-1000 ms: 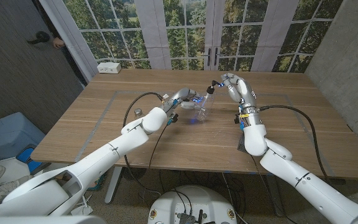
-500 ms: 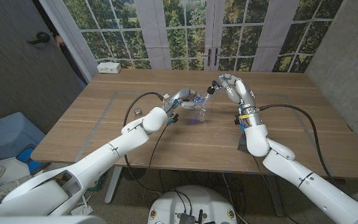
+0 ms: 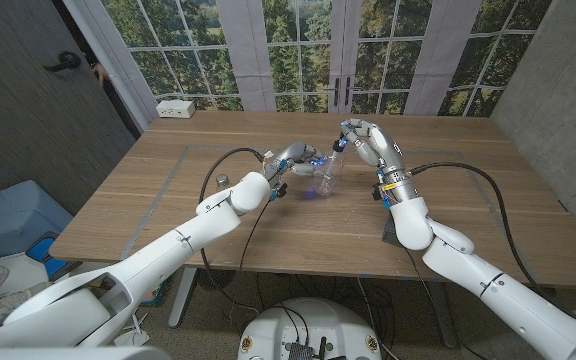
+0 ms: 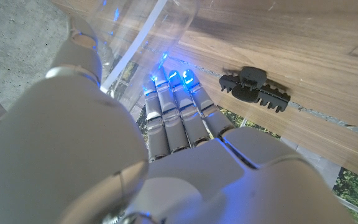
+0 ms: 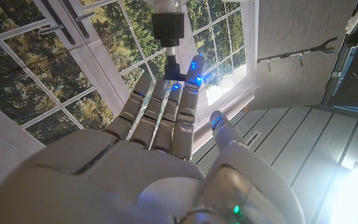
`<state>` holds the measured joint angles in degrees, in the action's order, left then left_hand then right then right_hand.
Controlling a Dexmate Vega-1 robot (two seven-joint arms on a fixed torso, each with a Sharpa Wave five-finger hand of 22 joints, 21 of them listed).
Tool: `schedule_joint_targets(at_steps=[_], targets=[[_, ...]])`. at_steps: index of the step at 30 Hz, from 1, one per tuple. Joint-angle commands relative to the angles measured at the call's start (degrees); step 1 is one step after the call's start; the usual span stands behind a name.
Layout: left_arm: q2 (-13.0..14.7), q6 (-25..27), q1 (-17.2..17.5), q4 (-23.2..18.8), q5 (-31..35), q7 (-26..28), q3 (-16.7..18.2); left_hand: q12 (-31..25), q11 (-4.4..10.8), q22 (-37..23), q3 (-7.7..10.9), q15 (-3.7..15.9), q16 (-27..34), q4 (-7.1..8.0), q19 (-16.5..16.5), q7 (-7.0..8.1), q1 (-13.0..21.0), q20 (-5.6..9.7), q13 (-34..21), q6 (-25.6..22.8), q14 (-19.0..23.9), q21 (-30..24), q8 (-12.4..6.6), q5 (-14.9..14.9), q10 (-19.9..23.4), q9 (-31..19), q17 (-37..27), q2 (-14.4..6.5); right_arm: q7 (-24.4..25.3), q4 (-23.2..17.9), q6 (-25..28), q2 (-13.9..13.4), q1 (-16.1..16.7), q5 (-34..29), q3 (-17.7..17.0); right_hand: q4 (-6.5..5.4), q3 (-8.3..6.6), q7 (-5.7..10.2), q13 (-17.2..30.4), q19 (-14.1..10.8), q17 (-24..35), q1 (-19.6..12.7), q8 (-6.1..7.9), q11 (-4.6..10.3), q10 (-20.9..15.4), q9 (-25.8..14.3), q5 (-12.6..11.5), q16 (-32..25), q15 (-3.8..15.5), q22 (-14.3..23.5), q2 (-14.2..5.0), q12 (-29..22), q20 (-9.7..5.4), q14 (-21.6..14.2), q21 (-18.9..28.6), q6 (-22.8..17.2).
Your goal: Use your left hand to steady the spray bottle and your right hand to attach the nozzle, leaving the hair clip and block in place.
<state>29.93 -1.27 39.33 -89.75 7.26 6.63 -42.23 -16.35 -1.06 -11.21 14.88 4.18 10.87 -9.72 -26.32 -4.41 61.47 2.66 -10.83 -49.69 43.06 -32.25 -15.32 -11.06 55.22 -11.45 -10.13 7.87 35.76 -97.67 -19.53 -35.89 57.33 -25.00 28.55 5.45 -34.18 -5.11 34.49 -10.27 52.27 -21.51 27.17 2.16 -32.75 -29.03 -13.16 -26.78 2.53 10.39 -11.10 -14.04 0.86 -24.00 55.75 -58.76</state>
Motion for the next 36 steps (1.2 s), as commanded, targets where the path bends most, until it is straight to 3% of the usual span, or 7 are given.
schedule_joint_targets(at_steps=[1, 4, 9, 17, 22, 36], targets=[[0.0, 0.8, -0.7, 0.2, 1.2, -0.1, -0.8, -0.3, 9.40, 0.1, 0.54, 9.47, -0.1, 0.05, 0.4, 6.09, 14.1, 1.55, -3.4, -12.6, 0.0, -0.5, -0.15, -0.2, 11.0, -3.7, -0.1, -14.4, -4.8, -0.5, 1.8, 0.0, -1.8, 0.3, 0.9, -0.99, 0.09, 0.13, 0.2, 0.3, 0.2, 0.8, -0.21, 0.23, 1.1, -0.6, 0.1, 0.0, 4.05, 0.2, 0.36, 0.4, -0.46, 1.5, 0.2, 2.3], [0.0, 1.0, -0.8, 0.1, 1.3, -0.5, -1.0, -0.3, 9.43, 0.1, 0.54, 9.47, -0.1, 0.05, 0.4, 6.12, 14.1, 1.56, -3.4, -12.6, 0.0, -0.6, -0.14, -0.2, 11.0, -3.7, -0.1, -14.4, -6.5, -0.9, 3.4, 0.2, -2.4, 0.7, 1.1, -1.83, 0.48, 0.52, 0.3, 0.9, 0.2, 1.7, -0.79, 0.26, 3.2, -0.6, 0.5, 0.3, 4.08, 0.2, 0.47, 1.1, -0.26, 2.6, 0.1, 3.9], [0.2, 1.4, -0.6, -0.3, 1.5, -0.5, -1.1, -0.3, 9.57, 0.1, 0.55, 9.47, -0.1, 0.05, 0.5, 6.11, 14.1, 1.55, -3.4, -12.7, -0.1, -0.6, -0.12, -0.2, 11.0, -3.7, -0.1, -14.4, -7.1, -1.1, 4.8, 0.3, -2.9, 1.0, 1.2, -2.13, 0.95, 1.35, 0.1, 1.2, 0.3, 2.3, -2.34, 0.08, 6.0, -0.5, 0.9, 0.6, 3.64, 0.2, 0.86, 2.0, -0.10, 4.0, 0.1, 7.6], [0.5, 1.5, 0.1, -1.5, 1.9, -0.1, -1.1, -0.2, 9.66, 0.1, 0.54, 9.50, -0.1, 0.03, 0.5, 6.14, 14.1, 1.56, -3.4, -12.7, -0.1, -0.7, -0.06, -0.2, 11.0, -3.7, -0.1, -14.4, -5.9, -1.3, 7.4, 0.9, -2.5, 1.2, 0.8, -1.94, 1.35, 1.88, -0.2, 1.2, 0.5, 2.6, -3.79, 0.04, 7.8, 0.0, 1.2, 0.6, 3.18, 0.1, 1.21, 2.4, 0.19, 4.7, 0.1, 10.1], [0.6, 1.3, 0.8, -2.3, 2.2, 0.7, -0.9, -0.2, 9.61, 0.1, 0.54, 9.49, -0.1, 0.02, 0.5, 6.14, 14.1, 1.59, -3.4, -12.7, 0.0, -0.7, -0.03, -0.3, 11.0, -3.7, -0.1, -14.4, -2.7, -0.7, 9.0, 2.2, -1.8, 1.5, 0.3, -1.87, 1.69, 1.45, -0.4, 1.1, 0.4, 2.9, -3.96, -0.13, 8.1, 0.2, 1.4, 0.5, 2.90, 0.1, 1.53, 2.3, 0.46, 4.4, 0.1, 10.0], [0.5, 1.0, 2.2, -3.2, 2.0, 2.3, -0.1, -0.2, 9.71, 0.1, 0.52, 9.49, -0.1, 0.03, 0.5, 6.18, 14.1, 1.57, -3.4, -12.7, 0.0, -0.9, 0.04, -0.3, 11.1, -3.7, -0.2, -14.4, 0.4, -0.5, 11.1, 2.2, -0.6, 3.3, -0.8, -1.75, 2.19, -0.57, -0.9, -0.3, 0.3, 3.5, -3.00, -1.00, 6.2, -0.4, 1.5, -0.2, 2.21, 0.1, 1.44, 1.3, 0.59, 3.0, 0.6, 7.9]])
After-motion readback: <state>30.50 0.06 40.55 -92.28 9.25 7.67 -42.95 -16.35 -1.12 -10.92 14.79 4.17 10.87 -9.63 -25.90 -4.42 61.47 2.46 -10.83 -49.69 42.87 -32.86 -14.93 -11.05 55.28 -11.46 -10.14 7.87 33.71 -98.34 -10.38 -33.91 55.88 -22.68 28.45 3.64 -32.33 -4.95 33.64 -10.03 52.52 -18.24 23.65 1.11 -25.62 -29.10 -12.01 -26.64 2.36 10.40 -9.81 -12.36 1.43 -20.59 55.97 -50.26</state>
